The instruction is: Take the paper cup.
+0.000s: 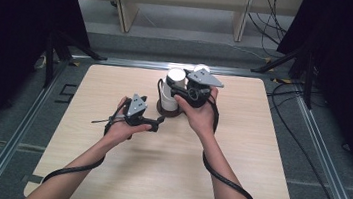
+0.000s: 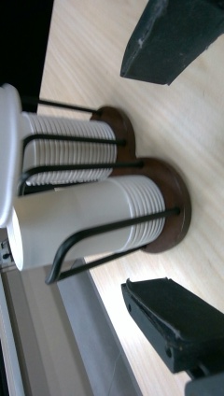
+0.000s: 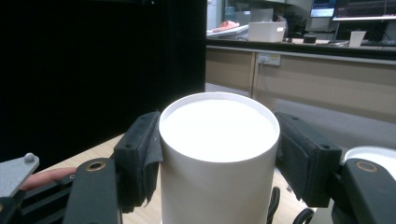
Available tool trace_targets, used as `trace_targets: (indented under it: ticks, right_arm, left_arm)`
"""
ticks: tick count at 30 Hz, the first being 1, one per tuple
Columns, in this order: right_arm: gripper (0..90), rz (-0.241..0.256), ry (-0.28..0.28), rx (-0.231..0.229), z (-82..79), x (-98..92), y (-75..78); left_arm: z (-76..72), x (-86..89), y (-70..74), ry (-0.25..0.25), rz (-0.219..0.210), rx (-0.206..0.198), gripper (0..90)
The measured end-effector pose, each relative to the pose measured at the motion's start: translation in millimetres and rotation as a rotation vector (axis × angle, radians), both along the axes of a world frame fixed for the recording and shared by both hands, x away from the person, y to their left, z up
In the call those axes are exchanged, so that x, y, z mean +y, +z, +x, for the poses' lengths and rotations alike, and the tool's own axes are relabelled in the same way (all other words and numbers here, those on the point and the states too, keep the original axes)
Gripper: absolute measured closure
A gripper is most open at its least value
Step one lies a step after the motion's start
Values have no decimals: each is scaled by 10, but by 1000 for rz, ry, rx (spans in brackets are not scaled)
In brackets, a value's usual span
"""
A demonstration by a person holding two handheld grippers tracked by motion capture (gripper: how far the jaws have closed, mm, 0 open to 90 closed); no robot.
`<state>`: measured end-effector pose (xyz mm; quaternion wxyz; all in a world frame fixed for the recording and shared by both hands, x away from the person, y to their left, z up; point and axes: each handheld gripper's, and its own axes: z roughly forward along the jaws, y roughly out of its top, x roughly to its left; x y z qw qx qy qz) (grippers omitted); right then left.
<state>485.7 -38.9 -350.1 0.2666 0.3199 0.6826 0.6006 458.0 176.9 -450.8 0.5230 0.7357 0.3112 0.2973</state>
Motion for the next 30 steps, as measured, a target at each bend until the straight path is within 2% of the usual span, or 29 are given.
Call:
trace_targets:
  ticks: [2,3,4,8,10,11,13,16,17,18,19,20,23,24,26,27,28,29,30]
  right_arm:
    - [355,8,2,5,-18,-1,-13]
    - [355,8,3,2,-32,-3,-25]
    - [354,9,13,24,-83,-7,-48]
    - [354,5,22,17,-124,-9,-98]
    - [355,9,26,33,-160,-8,-133]
    - [354,27,44,73,-209,3,-176]
    - [355,29,50,84,-234,2,-213]
    - [355,23,56,61,-237,-11,-245]
    - [355,38,46,108,-273,-7,-254]
    - [354,37,64,102,-271,-14,-273]
    - [354,21,60,73,-272,-29,-299]
    - [354,21,60,73,-272,-29,-299]
    - [355,50,69,120,-324,-16,-341]
    - [355,38,78,108,-320,-24,-346]
    - [354,44,78,109,-326,-14,-355]
    - [355,50,84,133,-350,-1,-366]
    - [355,50,84,133,-350,-1,-366]
    - [355,42,84,108,-341,2,-374]
    - [355,49,85,113,-349,6,-380]
  left_arm:
    - [-13,-8,-4,-11,-11,-5,0]
    - [-39,-8,3,-10,-1,-2,0]
    - [-53,-12,2,-17,-9,-1,0]
    - [-120,-24,7,-32,-20,5,0]
    - [-152,-33,9,-46,-27,0,0]
    - [-183,-42,10,-60,-31,-1,0]
    - [-197,-49,8,-77,-34,-12,0]
    - [-227,-54,11,-82,-29,-13,0]
    - [-232,-57,10,-86,-31,-14,0]
    - [-237,-59,9,-89,-31,-14,0]
    - [-246,-70,5,-95,-30,-17,0]
    - [-246,-70,5,-95,-30,-17,0]
    - [-260,-104,9,-109,-32,-24,0]
    - [-266,-109,15,-112,-26,-21,0]
    - [-268,-121,15,-113,-30,-20,0]
    - [-271,-140,14,-118,-30,-21,0]
    - [-271,-140,14,-118,-30,-21,0]
    - [-271,-147,12,-120,-30,-20,0]
    - [-266,-155,6,-121,-35,-22,0]
